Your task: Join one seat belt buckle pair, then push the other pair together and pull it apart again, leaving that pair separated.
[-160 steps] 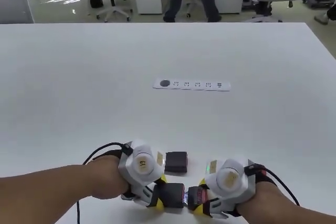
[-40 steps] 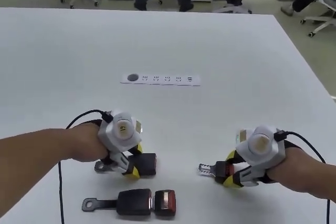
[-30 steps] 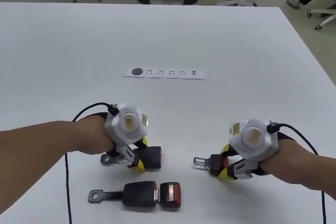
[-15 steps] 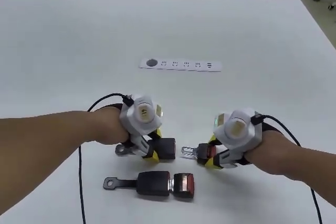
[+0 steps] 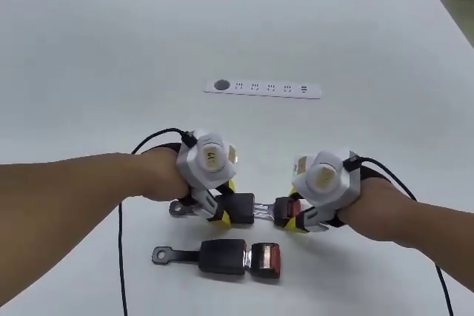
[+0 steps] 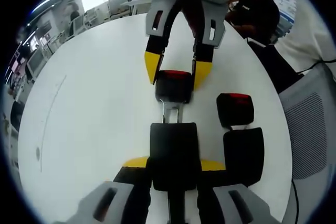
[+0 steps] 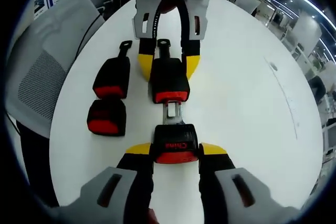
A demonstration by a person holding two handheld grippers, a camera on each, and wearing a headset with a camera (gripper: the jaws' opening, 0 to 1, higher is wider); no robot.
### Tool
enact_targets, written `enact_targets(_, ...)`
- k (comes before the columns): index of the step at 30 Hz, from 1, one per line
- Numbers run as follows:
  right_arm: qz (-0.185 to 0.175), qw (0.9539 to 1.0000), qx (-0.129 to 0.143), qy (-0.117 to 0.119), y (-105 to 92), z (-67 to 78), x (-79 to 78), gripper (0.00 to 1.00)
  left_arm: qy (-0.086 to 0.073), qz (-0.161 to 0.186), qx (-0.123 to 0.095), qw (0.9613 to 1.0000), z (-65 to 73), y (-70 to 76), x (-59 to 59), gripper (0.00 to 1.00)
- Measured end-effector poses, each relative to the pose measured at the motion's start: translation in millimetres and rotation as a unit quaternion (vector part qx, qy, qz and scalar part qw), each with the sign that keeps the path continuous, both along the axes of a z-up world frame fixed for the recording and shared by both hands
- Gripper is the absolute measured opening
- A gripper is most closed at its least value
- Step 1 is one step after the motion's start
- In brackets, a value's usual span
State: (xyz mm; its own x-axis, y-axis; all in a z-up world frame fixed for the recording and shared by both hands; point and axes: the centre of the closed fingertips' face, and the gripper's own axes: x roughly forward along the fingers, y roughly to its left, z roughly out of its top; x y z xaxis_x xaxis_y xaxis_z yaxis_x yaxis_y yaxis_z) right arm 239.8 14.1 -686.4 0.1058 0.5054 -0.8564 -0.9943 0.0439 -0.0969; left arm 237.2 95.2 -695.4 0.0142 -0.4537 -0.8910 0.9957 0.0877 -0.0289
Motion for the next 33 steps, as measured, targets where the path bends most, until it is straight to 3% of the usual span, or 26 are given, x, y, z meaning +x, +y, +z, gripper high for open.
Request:
enact_targets(13, -0.001, 0.9987, 0.037, 0.034, 11.1, -1.7, -0.1, 0.3, 0.0, -0.003, -0.009, 0.9999, 0.2, -1.4, 0.5, 0.33)
enact_targets(33, 0.0, 0.9972, 0.064, 0.038, 29.9, -3.9, -1.3, 0.29, -0.003, -0.004, -0.023, 0.9997, 2.3, -1.0, 2.2, 0.33)
